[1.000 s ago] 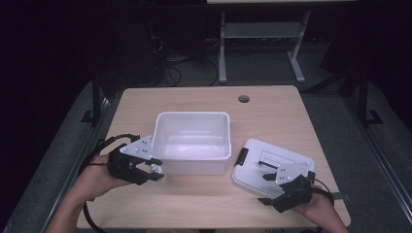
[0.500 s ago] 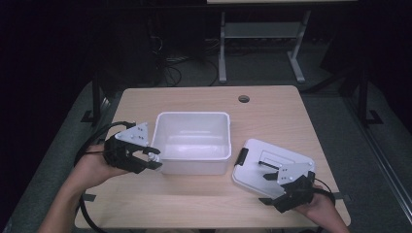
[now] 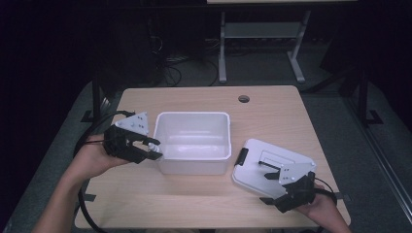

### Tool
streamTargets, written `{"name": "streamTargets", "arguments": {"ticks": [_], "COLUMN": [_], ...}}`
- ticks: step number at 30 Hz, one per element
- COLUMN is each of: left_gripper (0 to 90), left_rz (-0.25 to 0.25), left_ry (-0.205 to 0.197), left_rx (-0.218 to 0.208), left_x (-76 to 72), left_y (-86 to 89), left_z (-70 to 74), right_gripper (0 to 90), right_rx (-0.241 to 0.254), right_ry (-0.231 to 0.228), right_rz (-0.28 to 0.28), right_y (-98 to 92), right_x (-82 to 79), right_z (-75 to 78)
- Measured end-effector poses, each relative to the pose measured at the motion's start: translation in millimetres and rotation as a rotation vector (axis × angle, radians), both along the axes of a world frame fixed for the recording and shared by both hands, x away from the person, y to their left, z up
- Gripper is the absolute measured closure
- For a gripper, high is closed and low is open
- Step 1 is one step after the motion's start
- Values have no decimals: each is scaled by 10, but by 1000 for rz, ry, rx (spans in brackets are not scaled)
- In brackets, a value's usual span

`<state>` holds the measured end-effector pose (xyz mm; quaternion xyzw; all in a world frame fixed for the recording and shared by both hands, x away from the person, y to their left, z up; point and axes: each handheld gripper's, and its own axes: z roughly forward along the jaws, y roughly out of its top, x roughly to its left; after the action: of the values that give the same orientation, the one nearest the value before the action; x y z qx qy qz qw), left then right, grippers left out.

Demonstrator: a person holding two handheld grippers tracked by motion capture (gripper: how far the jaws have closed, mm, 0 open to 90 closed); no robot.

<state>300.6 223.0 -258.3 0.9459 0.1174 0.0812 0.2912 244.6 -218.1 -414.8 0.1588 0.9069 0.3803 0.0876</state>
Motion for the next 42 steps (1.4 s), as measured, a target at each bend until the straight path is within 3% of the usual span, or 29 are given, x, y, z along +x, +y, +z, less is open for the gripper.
{"name": "streamTargets", "arguments": {"ticks": [8, 29, 42], "left_gripper": [600, 600, 600], "left_rz": [18, 55, 71], "left_ry": [0, 17, 25], "left_rx": [0, 26, 36], "left_x": [91, 357, 434], "left_y": [-21, -88, -122], "left_z": [10, -127, -219], "right_gripper": [251, 251, 251], "right_rx": [3, 9, 9], "right_ry": [-9, -17, -18], "right_rz": [2, 2, -4], "right_y": [-15, -57, -63], "right_x": [-5, 3, 1], "right_z": [16, 27, 31]}}
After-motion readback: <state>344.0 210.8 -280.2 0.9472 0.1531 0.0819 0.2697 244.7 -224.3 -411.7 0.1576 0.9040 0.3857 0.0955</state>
